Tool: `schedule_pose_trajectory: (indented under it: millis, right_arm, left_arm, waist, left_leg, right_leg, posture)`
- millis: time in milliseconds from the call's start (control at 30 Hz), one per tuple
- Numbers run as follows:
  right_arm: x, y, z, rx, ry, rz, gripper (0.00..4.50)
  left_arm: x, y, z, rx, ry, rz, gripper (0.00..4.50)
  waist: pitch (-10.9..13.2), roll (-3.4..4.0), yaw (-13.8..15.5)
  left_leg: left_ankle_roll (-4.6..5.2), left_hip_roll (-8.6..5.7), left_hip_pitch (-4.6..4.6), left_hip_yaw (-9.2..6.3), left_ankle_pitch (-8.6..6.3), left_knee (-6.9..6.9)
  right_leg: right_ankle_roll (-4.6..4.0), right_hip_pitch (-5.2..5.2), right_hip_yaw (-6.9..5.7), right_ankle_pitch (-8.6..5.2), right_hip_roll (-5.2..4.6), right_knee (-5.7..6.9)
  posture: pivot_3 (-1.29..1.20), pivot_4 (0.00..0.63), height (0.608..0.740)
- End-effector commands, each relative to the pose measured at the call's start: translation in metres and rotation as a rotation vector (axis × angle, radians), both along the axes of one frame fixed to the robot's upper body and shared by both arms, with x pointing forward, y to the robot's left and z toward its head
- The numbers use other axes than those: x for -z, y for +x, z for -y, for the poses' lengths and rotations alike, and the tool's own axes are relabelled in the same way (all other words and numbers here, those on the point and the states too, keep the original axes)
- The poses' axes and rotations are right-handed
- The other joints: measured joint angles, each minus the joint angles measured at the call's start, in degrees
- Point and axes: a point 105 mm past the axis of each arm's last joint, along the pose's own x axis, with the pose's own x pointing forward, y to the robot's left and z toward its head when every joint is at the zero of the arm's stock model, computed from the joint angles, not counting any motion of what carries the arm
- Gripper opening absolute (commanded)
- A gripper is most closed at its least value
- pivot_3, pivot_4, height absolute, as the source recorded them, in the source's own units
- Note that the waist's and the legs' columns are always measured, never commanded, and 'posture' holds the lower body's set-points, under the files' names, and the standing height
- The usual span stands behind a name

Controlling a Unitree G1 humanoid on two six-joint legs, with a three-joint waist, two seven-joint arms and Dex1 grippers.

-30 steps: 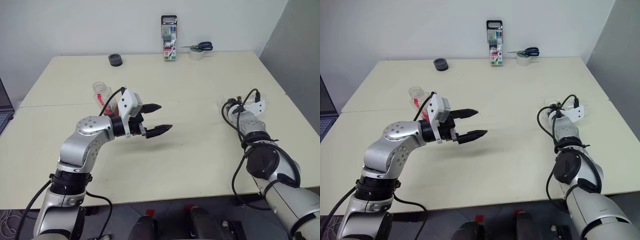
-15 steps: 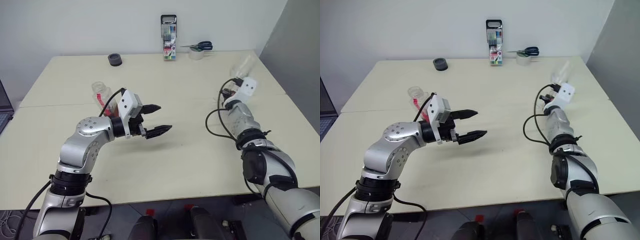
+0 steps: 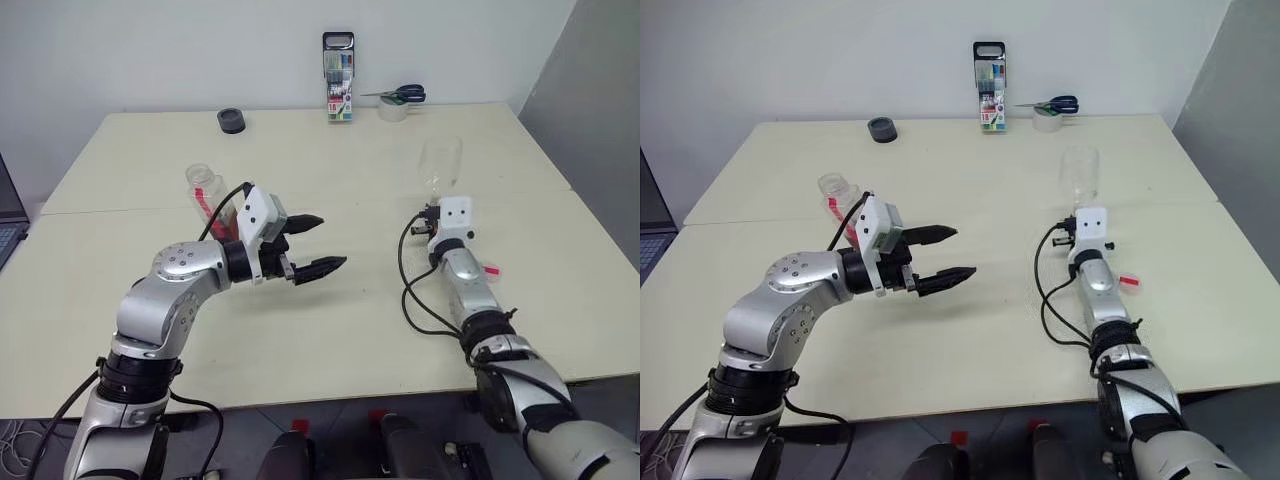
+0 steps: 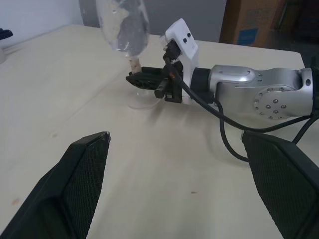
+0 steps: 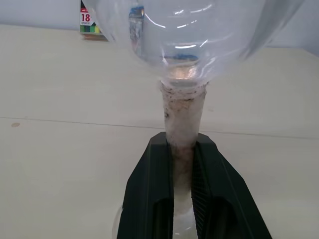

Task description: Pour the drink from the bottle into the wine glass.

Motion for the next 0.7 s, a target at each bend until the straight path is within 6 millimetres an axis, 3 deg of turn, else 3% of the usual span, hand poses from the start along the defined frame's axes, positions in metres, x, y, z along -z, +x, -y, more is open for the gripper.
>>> schedule_pose_trajectory:
  millis: [33, 133, 233, 500, 700]
  right_arm:
    - [0.024, -0.011, 0.002, -0.017, 0.020, -0.103, 0.19]
    - [0.022, -0.017, -0.002, -0.054, 0.039, -0.124, 0.19]
    - [0.003, -0.017, -0.012, -0.092, 0.042, -0.084, 0.19]
    - [-0.074, -0.010, -0.098, -0.374, 0.019, 0.188, 0.19]
    - [-0.083, -0.007, -0.151, -0.515, 0.059, 0.193, 0.19]
  left_arm:
    - [-0.010, -0.006, -0.002, 0.002, -0.013, 0.038, 4.50]
    - [-0.008, -0.009, -0.003, -0.001, -0.015, 0.032, 4.50]
    - [-0.006, -0.011, -0.005, -0.024, -0.025, 0.031, 4.50]
    - [-0.008, -0.024, -0.038, -0.242, -0.073, 0.055, 4.50]
    - [-0.003, -0.042, -0.054, -0.412, -0.099, 0.057, 4.50]
  waist:
    - [0.0, 0.01, 0.1]
    - [0.0, 0.01, 0.1]
    - [0.0, 0.01, 0.1]
    - [0.0, 0.07, -1.5]
    - [0.0, 0.03, -1.2]
  left_leg:
    - [0.00, 0.00, 0.00, -0.01, 0.00, 0.00]
    - [0.01, 0.00, 0.00, -0.04, -0.01, 0.00]
    - [0.02, 0.00, 0.02, -0.03, -0.01, 0.00]
    - [0.01, 0.14, -0.02, 0.09, -0.01, -0.08]
    - [0.00, 0.07, -0.09, 0.05, -0.01, -0.07]
  right_leg:
    - [0.00, 0.01, -0.01, 0.00, 0.00, -0.01]
    - [0.00, 0.03, -0.01, 0.00, 0.00, -0.02]
    - [0.00, 0.02, -0.01, 0.00, 0.00, 0.00]
    - [-0.03, -0.21, 0.09, 0.01, 0.01, 0.09]
    - [-0.04, -0.26, 0.06, 0.01, -0.06, 0.04]
  posture:
    - [0.00, 0.150, 0.740]
    - [0.00, 0.150, 0.740]
    - [0.00, 0.150, 0.740]
    - [0.00, 0.150, 0.740]
    - [0.00, 0.150, 0.740]
